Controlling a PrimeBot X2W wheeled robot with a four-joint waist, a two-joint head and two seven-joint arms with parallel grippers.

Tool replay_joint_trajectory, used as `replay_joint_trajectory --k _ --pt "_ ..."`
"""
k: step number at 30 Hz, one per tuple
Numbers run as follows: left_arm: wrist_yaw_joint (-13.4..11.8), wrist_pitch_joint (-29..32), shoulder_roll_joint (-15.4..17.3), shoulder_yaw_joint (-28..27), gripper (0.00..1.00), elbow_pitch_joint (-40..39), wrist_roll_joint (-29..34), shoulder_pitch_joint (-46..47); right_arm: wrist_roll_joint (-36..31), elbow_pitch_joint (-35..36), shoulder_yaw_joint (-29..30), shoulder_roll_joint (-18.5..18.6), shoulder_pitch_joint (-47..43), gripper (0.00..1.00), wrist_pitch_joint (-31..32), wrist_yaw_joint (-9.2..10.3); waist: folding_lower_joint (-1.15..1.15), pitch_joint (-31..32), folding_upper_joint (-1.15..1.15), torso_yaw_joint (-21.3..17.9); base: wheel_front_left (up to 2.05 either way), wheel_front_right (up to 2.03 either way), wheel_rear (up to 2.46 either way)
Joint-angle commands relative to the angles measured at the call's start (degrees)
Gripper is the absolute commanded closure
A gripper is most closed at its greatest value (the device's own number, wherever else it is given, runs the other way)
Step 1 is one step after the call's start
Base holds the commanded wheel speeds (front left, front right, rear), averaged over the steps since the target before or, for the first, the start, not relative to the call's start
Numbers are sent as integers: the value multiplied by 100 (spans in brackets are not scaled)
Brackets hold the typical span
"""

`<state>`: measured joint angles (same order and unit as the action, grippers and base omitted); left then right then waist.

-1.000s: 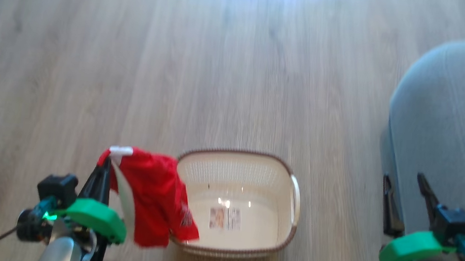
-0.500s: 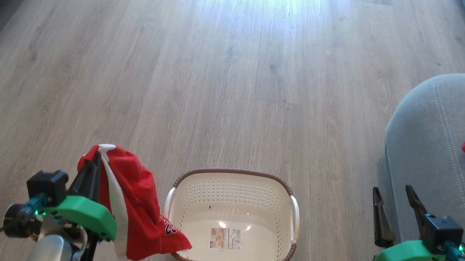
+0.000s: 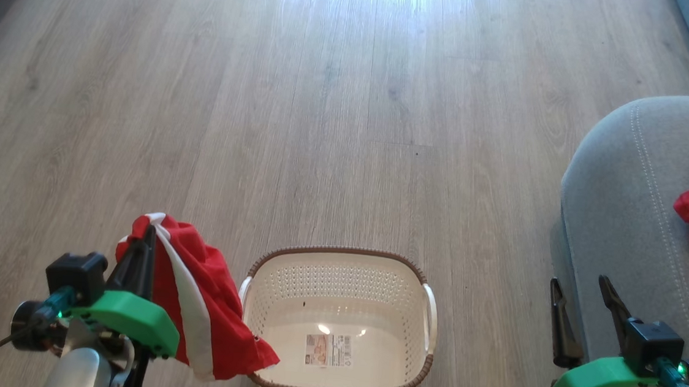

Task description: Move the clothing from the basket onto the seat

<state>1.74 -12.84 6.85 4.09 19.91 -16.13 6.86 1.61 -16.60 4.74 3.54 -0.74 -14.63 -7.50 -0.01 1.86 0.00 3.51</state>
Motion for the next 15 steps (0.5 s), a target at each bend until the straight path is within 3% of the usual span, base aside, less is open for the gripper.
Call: replay_joint_trajectory --k 1,15 --pt "-42 -41 85 -146 100 -200 -49 280 36 153 -154 22 180 0 -37 1 1 -1 0 -17 0 0 0" --pt "-52 -51 119 -64 100 -197 -102 327 34 164 -135 7 212 0 -37 1 1 -21 0 -92 0 0 0"
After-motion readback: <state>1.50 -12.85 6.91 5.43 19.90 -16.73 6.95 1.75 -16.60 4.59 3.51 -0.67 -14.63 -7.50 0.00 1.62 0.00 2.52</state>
